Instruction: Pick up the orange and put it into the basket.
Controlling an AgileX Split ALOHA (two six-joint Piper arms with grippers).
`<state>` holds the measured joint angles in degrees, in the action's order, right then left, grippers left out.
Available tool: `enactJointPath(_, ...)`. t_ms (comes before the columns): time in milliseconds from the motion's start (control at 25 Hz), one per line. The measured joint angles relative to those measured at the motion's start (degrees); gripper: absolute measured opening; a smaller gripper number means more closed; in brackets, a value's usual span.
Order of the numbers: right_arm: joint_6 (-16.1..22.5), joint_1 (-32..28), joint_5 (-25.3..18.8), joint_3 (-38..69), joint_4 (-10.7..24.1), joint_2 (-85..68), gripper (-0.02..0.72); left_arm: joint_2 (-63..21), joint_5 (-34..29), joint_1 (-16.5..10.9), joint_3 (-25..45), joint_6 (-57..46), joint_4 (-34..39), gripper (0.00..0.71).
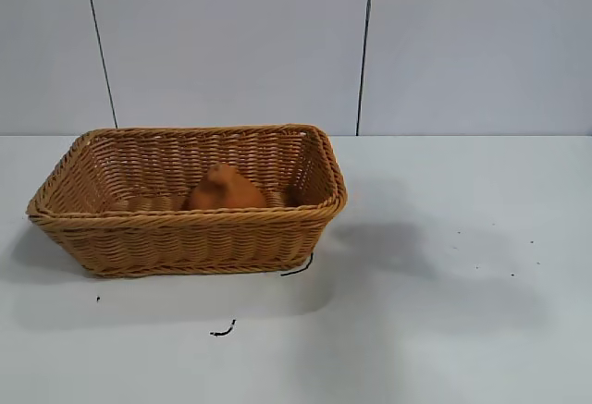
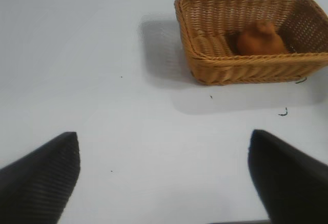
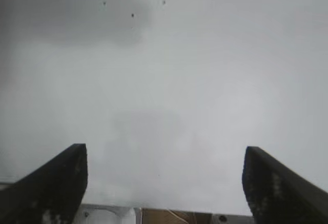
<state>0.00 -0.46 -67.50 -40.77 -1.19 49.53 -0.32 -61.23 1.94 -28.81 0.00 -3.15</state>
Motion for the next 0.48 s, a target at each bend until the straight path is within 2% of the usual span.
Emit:
enactJointPath(240, -0.31, 0.00, 7.14, 11.53, 0.05, -21.26, 0.589, 0.00, 0.00, 0.00, 0.00, 0.00, 0.00, 0.639)
enactJointPath(480, -0.31, 0.00, 8.88, 12.04, 0.00, -36.16, 0.589, 0.00, -0.06, 0.00, 0.00, 0.00, 0.00, 0.639)
